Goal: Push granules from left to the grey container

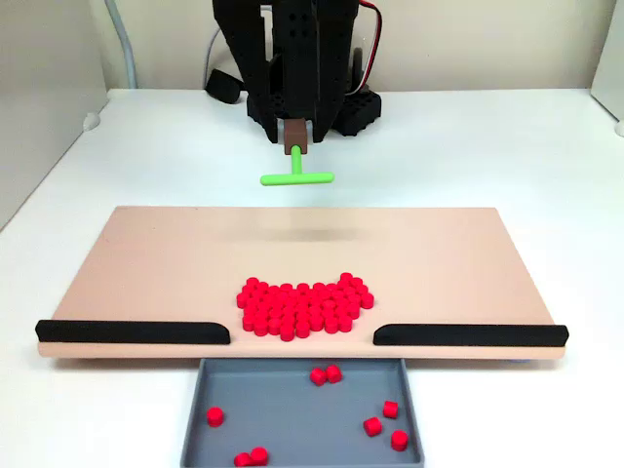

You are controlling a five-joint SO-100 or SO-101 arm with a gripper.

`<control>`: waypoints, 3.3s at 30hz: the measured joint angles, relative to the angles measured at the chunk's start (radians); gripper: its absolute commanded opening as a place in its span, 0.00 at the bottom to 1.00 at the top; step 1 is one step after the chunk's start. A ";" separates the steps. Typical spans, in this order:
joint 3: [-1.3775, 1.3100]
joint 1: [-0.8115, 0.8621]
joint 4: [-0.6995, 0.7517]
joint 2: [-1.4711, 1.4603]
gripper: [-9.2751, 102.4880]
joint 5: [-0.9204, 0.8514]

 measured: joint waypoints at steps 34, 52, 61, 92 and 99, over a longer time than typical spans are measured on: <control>0.000 0.000 0.000 -0.009 0.08 0.000; 0.000 0.000 0.000 -0.025 0.08 0.000; 0.000 -0.002 0.000 -0.026 0.08 0.000; 0.000 -0.040 0.000 -0.057 0.08 0.057; 0.000 -0.074 0.000 -0.057 0.08 0.163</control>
